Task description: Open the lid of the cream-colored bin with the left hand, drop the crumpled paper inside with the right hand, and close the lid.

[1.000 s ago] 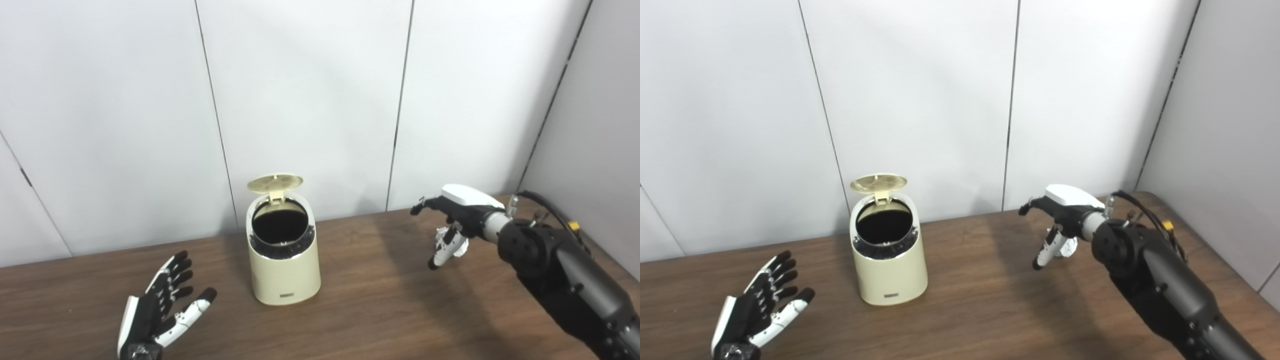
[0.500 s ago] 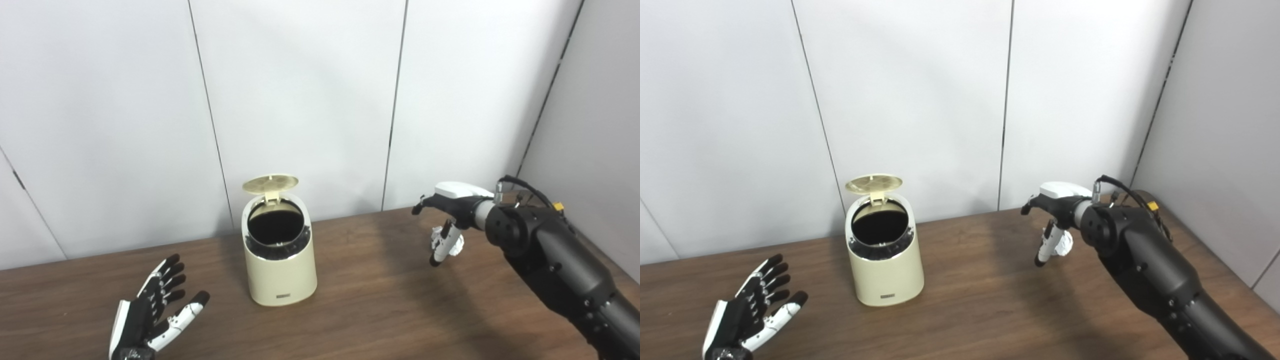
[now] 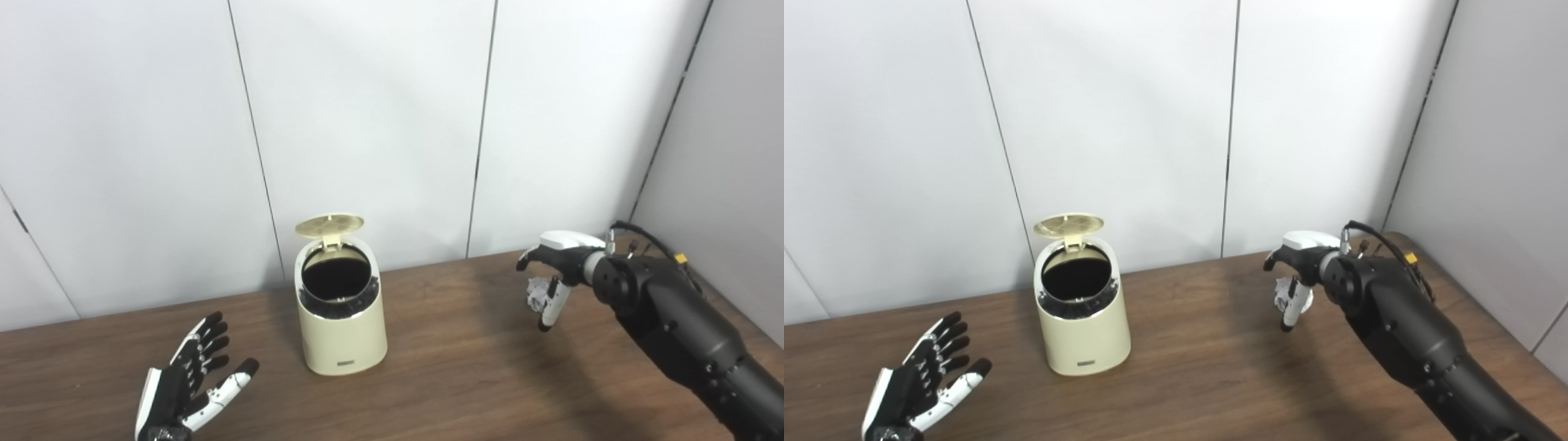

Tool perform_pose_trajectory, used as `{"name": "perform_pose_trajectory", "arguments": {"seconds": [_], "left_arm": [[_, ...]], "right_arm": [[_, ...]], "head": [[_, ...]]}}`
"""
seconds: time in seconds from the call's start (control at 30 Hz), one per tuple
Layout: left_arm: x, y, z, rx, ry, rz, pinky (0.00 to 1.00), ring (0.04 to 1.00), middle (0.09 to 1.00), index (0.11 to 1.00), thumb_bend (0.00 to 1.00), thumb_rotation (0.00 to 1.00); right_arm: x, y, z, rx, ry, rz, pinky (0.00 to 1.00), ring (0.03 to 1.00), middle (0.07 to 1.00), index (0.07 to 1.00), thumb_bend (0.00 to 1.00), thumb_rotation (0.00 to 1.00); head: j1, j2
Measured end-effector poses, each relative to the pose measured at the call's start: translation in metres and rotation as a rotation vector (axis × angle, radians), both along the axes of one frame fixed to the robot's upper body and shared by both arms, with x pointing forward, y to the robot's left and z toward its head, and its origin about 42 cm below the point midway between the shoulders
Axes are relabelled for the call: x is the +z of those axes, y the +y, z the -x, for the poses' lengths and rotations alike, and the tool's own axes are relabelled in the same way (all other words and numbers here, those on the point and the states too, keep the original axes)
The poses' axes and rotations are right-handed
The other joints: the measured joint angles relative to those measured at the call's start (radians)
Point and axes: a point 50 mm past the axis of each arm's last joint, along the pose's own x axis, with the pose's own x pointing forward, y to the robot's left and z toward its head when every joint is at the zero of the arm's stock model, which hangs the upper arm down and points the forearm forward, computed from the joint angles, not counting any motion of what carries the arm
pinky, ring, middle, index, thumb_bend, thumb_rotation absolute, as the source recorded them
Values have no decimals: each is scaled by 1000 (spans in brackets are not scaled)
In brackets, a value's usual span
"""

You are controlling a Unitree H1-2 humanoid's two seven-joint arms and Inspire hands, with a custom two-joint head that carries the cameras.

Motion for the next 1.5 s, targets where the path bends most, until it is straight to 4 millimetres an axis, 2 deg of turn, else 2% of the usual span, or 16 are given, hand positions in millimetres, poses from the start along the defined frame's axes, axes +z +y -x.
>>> {"name": "perform_pose_trajectory", "arguments": {"seconds": [0.17, 0.33, 0.5, 0.73, 0.97, 1.07, 1.13, 1.27, 1.37, 1.4, 1.43, 1.5], "left_arm": [[0, 0, 0, -5, 1, -2, 794, 854, 883, 934, 711, 298], [0, 1, 0, -11, 2, -5, 780, 850, 883, 935, 704, 292], [-1, 3, 1, -10, 8, -15, 799, 850, 882, 933, 710, 301], [-1, 3, 1, -12, 24, -18, 786, 857, 886, 935, 685, 286], [0, 4, 1, -12, 18, -23, 792, 852, 884, 931, 697, 291], [0, 4, 1, -12, 19, -23, 784, 846, 881, 927, 697, 292], [0, 4, 1, -12, 19, -23, 785, 848, 884, 927, 692, 283], [1, 4, 1, -16, 22, -20, 793, 853, 887, 928, 685, 273], [1, 3, 1, -20, 22, -19, 782, 853, 887, 927, 686, 269], [1, 3, 1, -21, 22, -19, 785, 854, 888, 927, 688, 271], [1, 3, 1, -21, 23, -19, 789, 856, 888, 927, 691, 275], [1, 3, 1, -25, 24, -20, 789, 854, 889, 930, 693, 284]], "right_arm": [[-4, -1, -2, 21, -74, 13, 653, 828, 882, 802, 841, 75], [-10, 0, -1, 23, -102, 10, 684, 824, 865, 796, 818, 82], [-28, -6, -4, 8, -79, -4, 654, 779, 833, 767, 819, 54], [-43, -9, -2, 0, -44, 5, 636, 767, 811, 765, 805, 69], [-47, -14, -2, -19, -42, 3, 697, 792, 815, 769, 810, 56], [-47, -15, -2, -23, -41, -10, 724, 824, 848, 768, 798, 46], [-48, -15, -2, -25, -39, -16, 706, 809, 839, 760, 786, 35], [-48, -15, -1, -22, -39, -31, 665, 730, 775, 743, 767, 2], [-50, -18, 1, -21, -53, -50, 578, 601, 658, 692, 760, 0], [-50, -19, 2, -22, -67, -55, 566, 578, 576, 676, 663, 0], [-50, -19, 3, -23, -73, -57, 554, 557, 517, 608, 595, 0], [-51, -19, 4, -21, -75, -63, 502, 515, 458, 543, 533, 0]], "head": [[0, 6], [-2, 9], [-5, 14], [-6, 20], [-5, 26], [-6, 29], [-5, 32], [-3, 37], [-3, 38], [-3, 38], [-5, 40], [-5, 41]]}}
